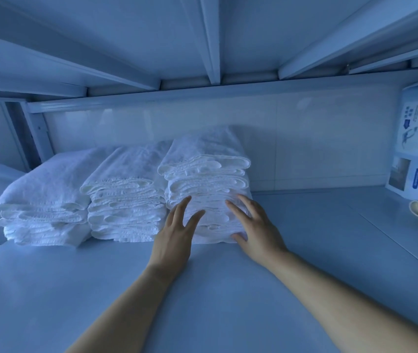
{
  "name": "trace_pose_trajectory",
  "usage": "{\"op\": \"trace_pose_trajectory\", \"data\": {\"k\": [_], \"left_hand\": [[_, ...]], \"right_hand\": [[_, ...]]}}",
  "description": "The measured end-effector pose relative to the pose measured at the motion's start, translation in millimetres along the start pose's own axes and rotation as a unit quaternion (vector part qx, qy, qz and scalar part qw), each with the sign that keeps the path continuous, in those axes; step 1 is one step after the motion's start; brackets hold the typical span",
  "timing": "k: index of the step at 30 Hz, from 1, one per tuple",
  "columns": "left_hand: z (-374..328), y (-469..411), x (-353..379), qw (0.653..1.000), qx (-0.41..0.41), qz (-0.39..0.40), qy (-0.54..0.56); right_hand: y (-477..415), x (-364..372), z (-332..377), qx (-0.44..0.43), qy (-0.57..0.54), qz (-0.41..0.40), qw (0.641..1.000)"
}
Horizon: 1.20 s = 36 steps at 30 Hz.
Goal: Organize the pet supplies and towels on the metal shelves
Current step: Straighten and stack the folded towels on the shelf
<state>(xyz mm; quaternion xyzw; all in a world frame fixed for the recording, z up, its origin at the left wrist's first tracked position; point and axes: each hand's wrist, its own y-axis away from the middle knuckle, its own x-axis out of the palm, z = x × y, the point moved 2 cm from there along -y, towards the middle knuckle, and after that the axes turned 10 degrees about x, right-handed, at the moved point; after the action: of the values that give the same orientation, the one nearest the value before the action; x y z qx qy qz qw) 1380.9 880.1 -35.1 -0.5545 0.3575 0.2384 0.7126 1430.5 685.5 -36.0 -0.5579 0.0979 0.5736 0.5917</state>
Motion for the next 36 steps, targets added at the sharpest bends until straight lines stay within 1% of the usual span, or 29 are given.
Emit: {"op": "trace_pose_trajectory", "data": {"k": [5, 7, 10, 12, 15, 17, 19, 22, 27, 32, 34, 36], "left_hand": [[-2, 1, 4, 0.999, 0.031, 0.011, 0.004], [-2, 1, 1, 0.999, 0.024, 0.020, 0.012], [-2, 2, -2, 0.999, 0.011, 0.034, 0.038], [-2, 2, -1, 0.998, 0.006, 0.021, 0.050], [-2, -2, 1, 0.998, -0.012, -0.002, 0.062], [-6, -7, 2, 0.997, -0.029, -0.010, 0.065], [-8, -10, 2, 0.997, -0.033, -0.016, 0.061], [-5, -11, 5, 0.998, -0.029, -0.022, 0.056], [-7, -6, 3, 0.998, -0.030, -0.018, 0.045], [-28, -6, -12, 0.998, -0.033, -0.014, 0.051], [-44, -10, -18, 0.997, -0.039, 0.011, 0.065], [-64, -12, -19, 0.996, -0.020, 0.038, 0.075]], "right_hand": [[1, 1, 2, 0.004, 0.003, -0.006, 1.000], [1, 1, 2, -0.004, 0.004, -0.018, 1.000], [1, 2, 1, -0.001, 0.007, -0.009, 1.000], [0, 4, 0, 0.003, 0.002, -0.008, 1.000], [-3, 9, 5, 0.016, -0.026, -0.028, 0.999], [-7, 11, 11, 0.035, -0.029, -0.034, 0.998], [-10, 11, 14, 0.035, -0.024, -0.032, 0.999], [-8, 8, 11, 0.020, -0.021, -0.022, 0.999], [2, -6, 0, -0.001, -0.004, 0.026, 1.000], [33, -30, -30, 0.040, 0.012, 0.058, 0.997], [44, -41, -43, 0.066, 0.030, 0.067, 0.995], [53, -52, -54, 0.087, 0.041, 0.073, 0.993]]}}
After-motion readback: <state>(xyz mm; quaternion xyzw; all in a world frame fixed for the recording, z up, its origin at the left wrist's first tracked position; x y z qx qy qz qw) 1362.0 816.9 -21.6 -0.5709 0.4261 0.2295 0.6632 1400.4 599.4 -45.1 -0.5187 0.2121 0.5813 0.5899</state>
